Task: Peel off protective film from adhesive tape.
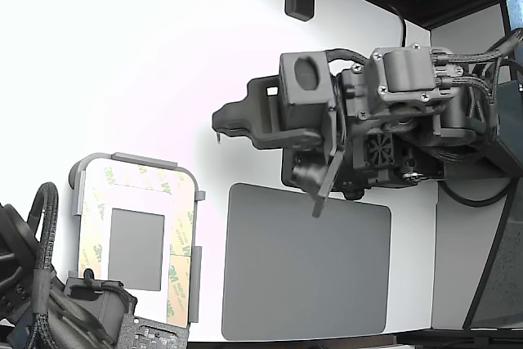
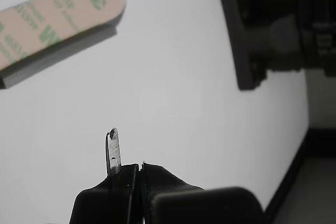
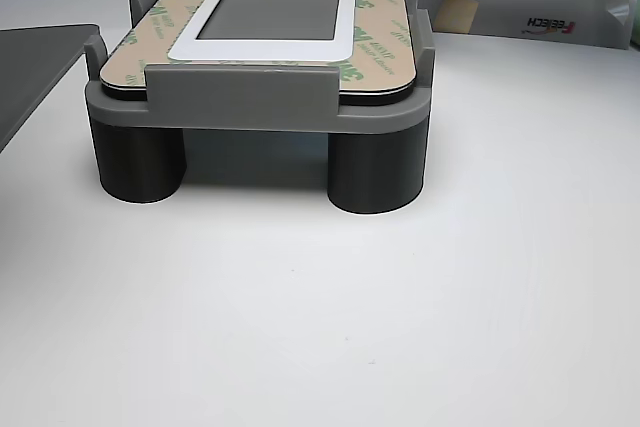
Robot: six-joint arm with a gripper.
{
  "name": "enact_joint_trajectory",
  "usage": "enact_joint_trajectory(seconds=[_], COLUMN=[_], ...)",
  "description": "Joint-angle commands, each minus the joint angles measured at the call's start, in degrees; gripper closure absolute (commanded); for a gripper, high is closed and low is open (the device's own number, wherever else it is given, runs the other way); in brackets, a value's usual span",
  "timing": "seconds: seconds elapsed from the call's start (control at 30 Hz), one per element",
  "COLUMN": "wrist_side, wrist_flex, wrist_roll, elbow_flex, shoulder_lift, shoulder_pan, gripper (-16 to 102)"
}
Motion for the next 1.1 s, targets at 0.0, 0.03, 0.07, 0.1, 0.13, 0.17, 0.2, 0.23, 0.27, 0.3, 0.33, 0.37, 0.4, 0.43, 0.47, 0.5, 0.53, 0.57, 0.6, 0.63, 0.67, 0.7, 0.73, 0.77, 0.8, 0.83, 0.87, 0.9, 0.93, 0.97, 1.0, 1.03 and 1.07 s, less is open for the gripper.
enact_joint_trajectory(seconds=[0.0, 0.03, 0.07, 0.1, 0.13, 0.17, 0.2, 0.23, 0.27, 0.3, 0.33, 0.37, 0.4, 0.43, 0.47, 0.5, 0.53, 0.57, 0.6, 0.63, 0.67, 0.7, 0.73, 0.77, 0.8, 0.83, 0.87, 0.9, 0.93, 0.97, 1.0, 1.03, 1.07], wrist_side=[-0.18, -0.26, -0.88, -1.93, -3.34, -4.39, -5.1, -5.27, -5.1, -5.01, -4.66, -4.22, -3.43, -2.11, -1.14, -0.09, 0.79, 1.58, 2.2, 2.81, 3.78, 4.66, 5.27, 5.8, 6.15, 6.68, 7.03, 7.56, 8.17, 8.79, 9.58, 10.72, 11.69], wrist_flex=[-6.42, -8.26, -10.11, -11.87, -13.45, -13.62, -13.1, -13.1, -13.97, -14.94, -15.64, -16.17, -16.35, -15.73, -14.59, -13.71, -13.27, -13.18, -12.74, -12.48, -12.04, -11.69, -11.51, -11.34, -11.07, -10.81, -10.72, -10.46, -10.46, -10.81, -11.51, -11.95, -12.13], wrist_roll=[-8.0, -7.65, -7.47, -7.56, -7.73, -8.7, -9.49, -10.37, -12.04, -13.36, -13.36, -12.92, -12.3, -11.69, -11.34, -11.25, -11.43, -11.43, -11.78, -12.39, -12.66, -12.66, -12.57, -12.48, -12.57, -12.66, -12.66, -12.74, -12.66, -12.57, -12.3, -11.78, -11.34], elbow_flex=[-1.49, -1.49, -1.49, -1.58, -2.02, -3.52, -5.27, -6.5, -6.86, -6.77, -6.77, -7.03, -7.91, -9.58, -11.51, -13.27, -14.68, -15.82, -17.14, -18.54, -19.86, -21.36, -22.94, -24.35, -25.75, -26.89, -27.77, -28.48, -28.92, -29.0, -28.92, -28.83, -28.83], shoulder_lift=[-4.57, -6.15, -7.65, -9.05, -10.63, -13.01, -15.29, -17.23, -18.46, -19.25, -19.95, -20.74, -21.97, -23.55, -25.4, -26.98, -28.48, -29.71, -31.2, -32.78, -34.28, -35.95, -37.79, -39.46, -41.04, -42.36, -43.42, -44.38, -45.09, -45.7, -46.14, -46.67, -47.2], shoulder_pan=[1.14, 1.93, 2.29, 2.64, 2.64, 2.64, 2.81, 3.52, 4.22, 5.27, 6.42, 7.56, 9.05, 10.81, 12.22, 13.8, 15.21, 16.44, 17.58, 18.81, 20.21, 21.36, 22.32, 23.29, 24.08, 24.87, 25.58, 26.19, 26.89, 27.6, 28.39, 29.36, 30.23], gripper=[98, 98, 98, 98, 98, 98, 98, 98, 98, 98, 98, 98, 98, 98, 98, 98, 98, 98, 98, 98, 98, 98, 98, 98, 97, 97, 97, 97, 97, 97, 97, 97, 97])
